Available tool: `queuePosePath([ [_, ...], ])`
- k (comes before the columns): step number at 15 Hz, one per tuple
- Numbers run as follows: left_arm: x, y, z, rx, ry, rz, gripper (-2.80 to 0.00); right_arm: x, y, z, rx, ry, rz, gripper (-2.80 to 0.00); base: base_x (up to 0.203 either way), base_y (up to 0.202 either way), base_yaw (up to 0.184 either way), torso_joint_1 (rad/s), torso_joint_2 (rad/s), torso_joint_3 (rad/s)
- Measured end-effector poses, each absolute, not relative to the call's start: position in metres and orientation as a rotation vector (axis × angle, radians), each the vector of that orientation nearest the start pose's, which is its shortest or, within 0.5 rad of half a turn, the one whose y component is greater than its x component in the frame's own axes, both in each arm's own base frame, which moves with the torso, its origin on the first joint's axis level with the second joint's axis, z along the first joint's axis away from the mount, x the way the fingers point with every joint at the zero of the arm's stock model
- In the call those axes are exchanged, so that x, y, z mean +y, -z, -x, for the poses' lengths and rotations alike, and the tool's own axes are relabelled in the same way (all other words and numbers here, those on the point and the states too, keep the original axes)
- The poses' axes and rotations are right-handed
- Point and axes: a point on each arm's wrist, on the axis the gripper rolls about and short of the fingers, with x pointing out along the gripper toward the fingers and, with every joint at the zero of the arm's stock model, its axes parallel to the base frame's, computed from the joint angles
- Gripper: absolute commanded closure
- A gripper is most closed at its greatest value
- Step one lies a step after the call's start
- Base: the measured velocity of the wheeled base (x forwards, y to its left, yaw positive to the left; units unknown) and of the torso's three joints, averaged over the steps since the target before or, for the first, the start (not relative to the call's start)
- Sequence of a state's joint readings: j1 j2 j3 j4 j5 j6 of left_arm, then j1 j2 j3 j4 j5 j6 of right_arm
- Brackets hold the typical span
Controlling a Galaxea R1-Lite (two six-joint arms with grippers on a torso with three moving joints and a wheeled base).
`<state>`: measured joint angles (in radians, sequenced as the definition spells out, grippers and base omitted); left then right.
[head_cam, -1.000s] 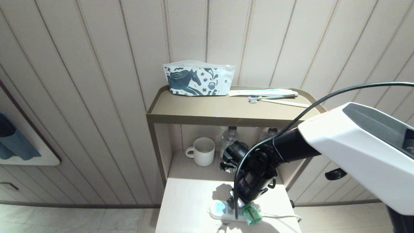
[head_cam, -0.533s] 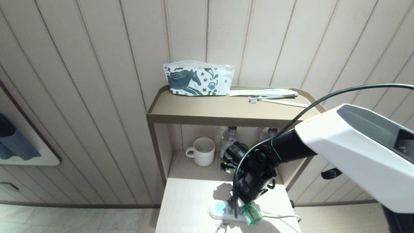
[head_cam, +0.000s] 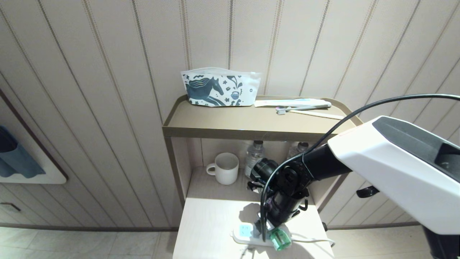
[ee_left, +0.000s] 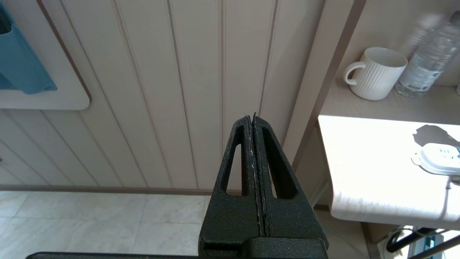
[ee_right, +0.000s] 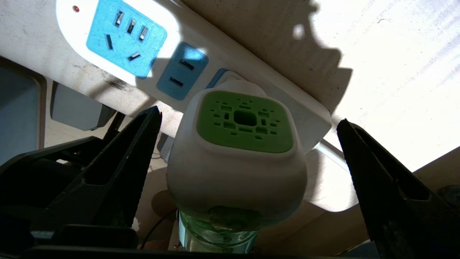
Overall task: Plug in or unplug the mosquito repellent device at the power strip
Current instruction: Hold the socket with your left hand and unplug it with your right hand
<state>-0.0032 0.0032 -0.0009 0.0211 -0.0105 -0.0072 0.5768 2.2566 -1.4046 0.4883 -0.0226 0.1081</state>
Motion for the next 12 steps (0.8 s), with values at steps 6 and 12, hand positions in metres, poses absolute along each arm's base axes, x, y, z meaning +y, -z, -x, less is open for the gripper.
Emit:
queuePosePath([
  [6, -0.0002, -0.0735, 0.0226, 0.024, 0.014, 0.007, 0.0, 0.2111, -0.0508, -0.3225, 1.311, -0.399, 0.314, -2.8, 0.0, 0.0, 0.0, 0.0, 0.0, 0.0],
  [12, -0.0002, -0.0735, 0.0226, 0.024, 0.014, 0.008, 0.0, 0.2108, -0.05, -0.322, 1.313, -0.396, 0.317, 0.0, 0.0, 0.0, 0.0, 0.0, 0.0, 0.0],
])
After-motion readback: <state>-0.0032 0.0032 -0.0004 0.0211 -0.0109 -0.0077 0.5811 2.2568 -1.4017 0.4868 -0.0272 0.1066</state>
